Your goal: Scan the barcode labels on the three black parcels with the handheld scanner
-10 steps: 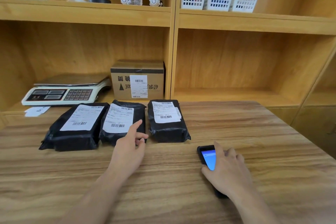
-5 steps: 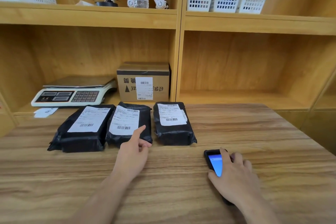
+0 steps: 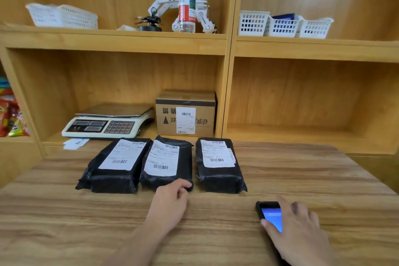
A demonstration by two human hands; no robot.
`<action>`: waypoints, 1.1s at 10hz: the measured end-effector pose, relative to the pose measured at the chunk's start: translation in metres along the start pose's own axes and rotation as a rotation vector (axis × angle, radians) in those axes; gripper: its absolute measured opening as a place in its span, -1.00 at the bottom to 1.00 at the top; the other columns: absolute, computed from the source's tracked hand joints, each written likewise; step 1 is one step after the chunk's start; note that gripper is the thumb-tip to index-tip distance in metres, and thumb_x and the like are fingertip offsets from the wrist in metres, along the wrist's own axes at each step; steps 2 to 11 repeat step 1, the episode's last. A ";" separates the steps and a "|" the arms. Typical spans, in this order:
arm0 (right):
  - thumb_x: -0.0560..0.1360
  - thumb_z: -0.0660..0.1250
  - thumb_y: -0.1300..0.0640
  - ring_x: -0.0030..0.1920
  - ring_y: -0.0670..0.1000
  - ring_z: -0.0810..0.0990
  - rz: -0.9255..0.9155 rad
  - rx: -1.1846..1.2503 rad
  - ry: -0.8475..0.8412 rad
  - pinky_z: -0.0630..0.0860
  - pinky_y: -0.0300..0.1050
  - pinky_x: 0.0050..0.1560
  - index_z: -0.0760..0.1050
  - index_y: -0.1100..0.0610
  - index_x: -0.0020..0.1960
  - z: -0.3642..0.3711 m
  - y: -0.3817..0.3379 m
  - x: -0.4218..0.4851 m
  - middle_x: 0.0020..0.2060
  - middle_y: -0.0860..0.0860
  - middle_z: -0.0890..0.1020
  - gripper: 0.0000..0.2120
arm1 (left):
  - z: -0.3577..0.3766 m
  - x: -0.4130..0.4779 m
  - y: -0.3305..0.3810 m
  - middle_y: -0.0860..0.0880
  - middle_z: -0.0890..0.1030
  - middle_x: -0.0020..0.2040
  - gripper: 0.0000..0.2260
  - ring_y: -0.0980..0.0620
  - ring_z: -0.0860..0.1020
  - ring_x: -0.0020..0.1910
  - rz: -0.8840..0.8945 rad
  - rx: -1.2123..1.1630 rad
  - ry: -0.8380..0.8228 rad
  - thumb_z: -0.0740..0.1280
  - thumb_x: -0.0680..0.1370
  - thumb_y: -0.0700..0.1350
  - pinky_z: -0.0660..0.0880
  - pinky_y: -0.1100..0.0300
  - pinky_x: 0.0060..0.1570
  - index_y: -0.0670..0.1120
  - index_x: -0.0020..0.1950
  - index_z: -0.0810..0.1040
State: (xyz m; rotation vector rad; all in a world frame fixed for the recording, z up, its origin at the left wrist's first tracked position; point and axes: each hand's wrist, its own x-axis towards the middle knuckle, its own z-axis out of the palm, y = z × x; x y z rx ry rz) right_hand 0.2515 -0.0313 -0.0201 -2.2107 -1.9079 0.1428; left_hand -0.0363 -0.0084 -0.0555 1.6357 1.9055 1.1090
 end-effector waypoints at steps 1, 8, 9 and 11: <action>0.42 0.07 -0.45 0.33 0.03 0.32 -0.052 -0.039 0.039 0.42 -0.07 0.19 0.01 -0.24 0.56 -0.007 0.002 0.006 0.37 -0.07 0.33 -0.23 | -0.003 0.002 0.008 0.15 0.73 -0.18 -0.69 0.19 0.64 -0.26 0.044 0.003 -0.024 0.22 0.62 -0.25 0.52 0.40 -0.28 0.08 0.08 0.68; 0.42 0.07 -0.45 0.33 0.03 0.32 -0.052 -0.039 0.039 0.42 -0.07 0.19 0.01 -0.24 0.56 -0.007 0.002 0.006 0.37 -0.07 0.33 -0.23 | -0.003 0.002 0.008 0.15 0.73 -0.18 -0.69 0.19 0.64 -0.26 0.044 0.003 -0.024 0.22 0.62 -0.25 0.52 0.40 -0.28 0.08 0.08 0.68; 0.42 0.07 -0.45 0.33 0.03 0.32 -0.052 -0.039 0.039 0.42 -0.07 0.19 0.01 -0.24 0.56 -0.007 0.002 0.006 0.37 -0.07 0.33 -0.23 | -0.003 0.002 0.008 0.15 0.73 -0.18 -0.69 0.19 0.64 -0.26 0.044 0.003 -0.024 0.22 0.62 -0.25 0.52 0.40 -0.28 0.08 0.08 0.68; 0.42 0.07 -0.45 0.33 0.03 0.32 -0.052 -0.039 0.039 0.42 -0.07 0.19 0.01 -0.24 0.56 -0.007 0.002 0.006 0.37 -0.07 0.33 -0.23 | -0.003 0.002 0.008 0.15 0.73 -0.18 -0.69 0.19 0.64 -0.26 0.044 0.003 -0.024 0.22 0.62 -0.25 0.52 0.40 -0.28 0.08 0.08 0.68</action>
